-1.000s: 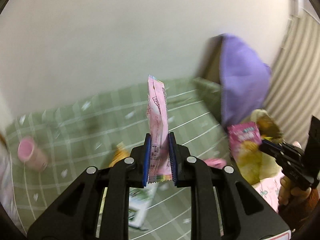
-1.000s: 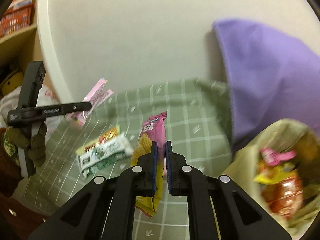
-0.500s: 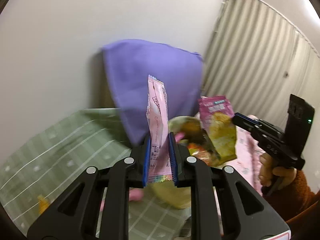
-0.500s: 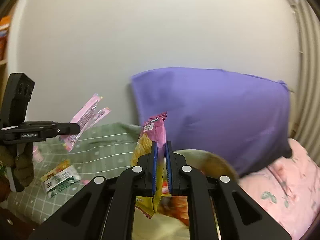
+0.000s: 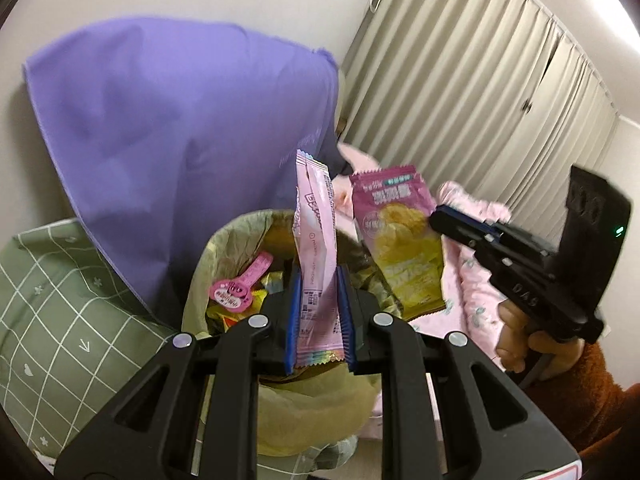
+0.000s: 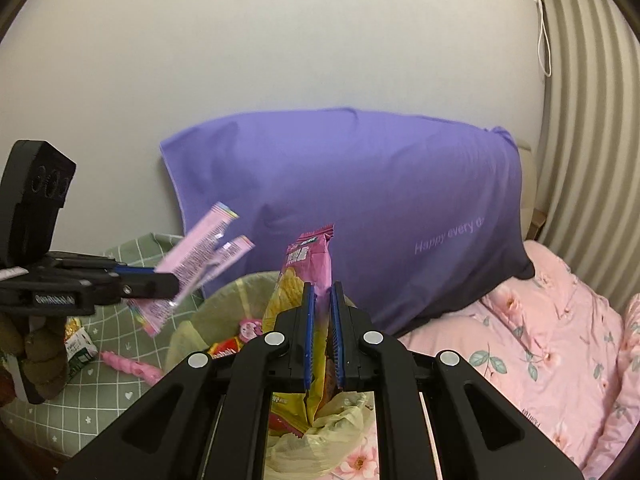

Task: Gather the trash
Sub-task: 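Lift the pink candy stick and pink chip bag and carry both over the bin, then open both tools to drop the candy stick and chip bag into the bin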

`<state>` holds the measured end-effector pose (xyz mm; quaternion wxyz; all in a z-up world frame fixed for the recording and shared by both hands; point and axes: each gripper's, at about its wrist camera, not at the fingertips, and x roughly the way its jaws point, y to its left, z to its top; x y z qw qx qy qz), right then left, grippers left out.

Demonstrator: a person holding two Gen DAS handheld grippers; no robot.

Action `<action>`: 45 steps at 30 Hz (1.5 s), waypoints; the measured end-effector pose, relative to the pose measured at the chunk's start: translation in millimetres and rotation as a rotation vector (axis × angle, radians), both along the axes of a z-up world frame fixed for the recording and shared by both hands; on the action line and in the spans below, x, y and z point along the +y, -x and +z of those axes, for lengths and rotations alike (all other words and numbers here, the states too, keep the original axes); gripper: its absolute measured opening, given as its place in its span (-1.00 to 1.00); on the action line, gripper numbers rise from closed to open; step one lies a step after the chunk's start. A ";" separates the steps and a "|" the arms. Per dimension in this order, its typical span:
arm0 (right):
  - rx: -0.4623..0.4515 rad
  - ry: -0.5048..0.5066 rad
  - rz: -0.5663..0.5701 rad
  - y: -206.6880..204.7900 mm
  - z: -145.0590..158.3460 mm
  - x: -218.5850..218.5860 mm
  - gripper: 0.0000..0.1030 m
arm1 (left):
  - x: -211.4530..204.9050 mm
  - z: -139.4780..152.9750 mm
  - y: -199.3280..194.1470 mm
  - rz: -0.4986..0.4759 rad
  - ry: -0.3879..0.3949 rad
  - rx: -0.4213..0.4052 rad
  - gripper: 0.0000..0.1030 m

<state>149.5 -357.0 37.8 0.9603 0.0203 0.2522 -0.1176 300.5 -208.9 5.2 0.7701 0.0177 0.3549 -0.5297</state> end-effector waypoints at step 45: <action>0.183 -0.217 0.012 -34.0 -103.1 -17.4 -0.68 | -22.1 -61.5 -26.0 0.029 -0.197 0.064 -0.18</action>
